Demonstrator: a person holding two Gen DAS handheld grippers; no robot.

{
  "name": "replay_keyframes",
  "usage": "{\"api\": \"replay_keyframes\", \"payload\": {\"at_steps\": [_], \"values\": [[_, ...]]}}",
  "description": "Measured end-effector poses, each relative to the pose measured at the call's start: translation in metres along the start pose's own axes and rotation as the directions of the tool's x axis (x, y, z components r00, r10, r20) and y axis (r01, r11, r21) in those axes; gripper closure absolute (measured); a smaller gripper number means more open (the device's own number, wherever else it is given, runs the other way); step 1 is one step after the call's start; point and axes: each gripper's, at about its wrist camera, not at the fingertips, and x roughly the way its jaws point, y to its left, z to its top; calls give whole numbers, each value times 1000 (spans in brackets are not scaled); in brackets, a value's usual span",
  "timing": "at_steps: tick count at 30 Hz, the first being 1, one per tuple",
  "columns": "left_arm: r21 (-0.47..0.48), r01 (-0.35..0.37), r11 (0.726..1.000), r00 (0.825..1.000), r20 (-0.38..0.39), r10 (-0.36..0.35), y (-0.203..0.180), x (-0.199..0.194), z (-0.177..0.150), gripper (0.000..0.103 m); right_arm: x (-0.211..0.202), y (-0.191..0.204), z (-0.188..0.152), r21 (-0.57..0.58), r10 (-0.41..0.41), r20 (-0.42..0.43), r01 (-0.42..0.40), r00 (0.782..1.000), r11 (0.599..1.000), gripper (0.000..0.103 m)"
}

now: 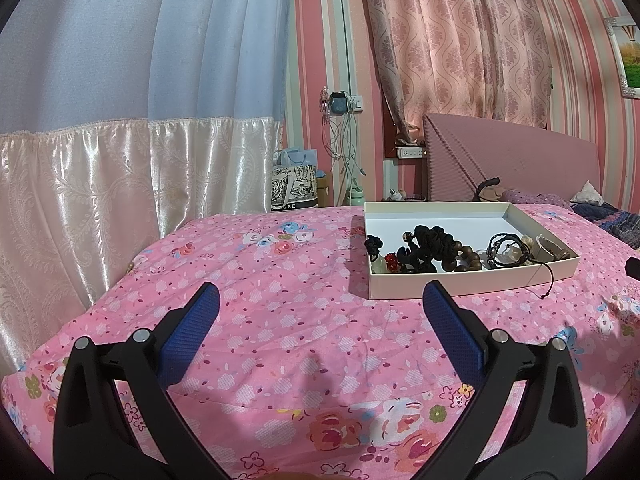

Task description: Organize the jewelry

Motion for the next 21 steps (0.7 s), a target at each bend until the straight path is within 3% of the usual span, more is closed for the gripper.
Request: {"api": "replay_keyframes", "payload": {"at_steps": [21], "values": [[-20, -17, 1000, 1000, -11, 17, 4, 0, 0, 3, 0, 0, 0, 0, 0, 0, 0, 1000, 1000, 2]]}}
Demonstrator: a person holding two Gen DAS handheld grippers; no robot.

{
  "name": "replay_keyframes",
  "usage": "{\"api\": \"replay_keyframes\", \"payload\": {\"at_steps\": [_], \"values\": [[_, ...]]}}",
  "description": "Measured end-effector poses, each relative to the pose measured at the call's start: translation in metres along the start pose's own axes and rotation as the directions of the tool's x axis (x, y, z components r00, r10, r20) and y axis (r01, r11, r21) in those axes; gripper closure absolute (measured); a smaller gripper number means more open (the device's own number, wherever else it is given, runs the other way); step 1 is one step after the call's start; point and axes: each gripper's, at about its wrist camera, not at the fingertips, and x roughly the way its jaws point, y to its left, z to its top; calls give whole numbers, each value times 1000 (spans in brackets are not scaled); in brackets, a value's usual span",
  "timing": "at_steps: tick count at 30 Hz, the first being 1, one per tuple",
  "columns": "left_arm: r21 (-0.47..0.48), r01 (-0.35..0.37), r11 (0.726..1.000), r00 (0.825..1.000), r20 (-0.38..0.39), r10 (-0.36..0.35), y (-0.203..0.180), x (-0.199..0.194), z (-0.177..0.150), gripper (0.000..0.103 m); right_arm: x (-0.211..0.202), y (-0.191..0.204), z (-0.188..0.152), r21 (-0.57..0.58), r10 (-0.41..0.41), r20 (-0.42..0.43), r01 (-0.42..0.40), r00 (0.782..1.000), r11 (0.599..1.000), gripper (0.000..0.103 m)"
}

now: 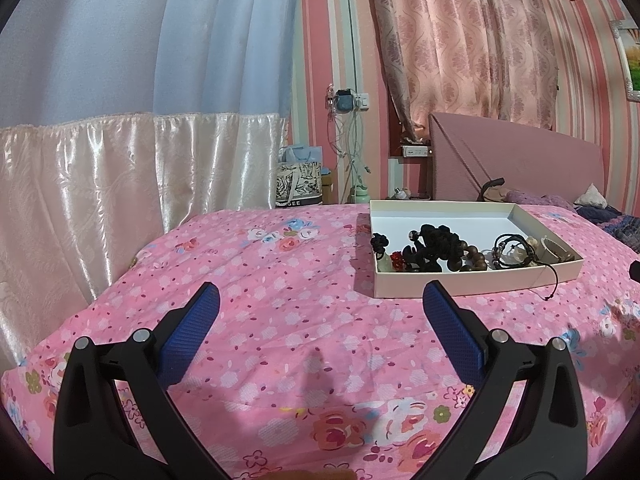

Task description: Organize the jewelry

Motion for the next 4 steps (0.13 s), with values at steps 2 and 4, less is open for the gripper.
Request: {"api": "replay_keyframes", "payload": {"at_steps": [2, 4], "values": [[-2, 0, 1000, 1000, 2, 0, 0, -1, -1, 3, 0, -1, 0, 0, 0, 0, 0, 1000, 1000, 2], [-1, -1, 1000, 1000, 2, 1, -1, -2, -1, 3, 0, -1, 0, 1, 0, 0, 0, 1000, 1000, 2]]}}
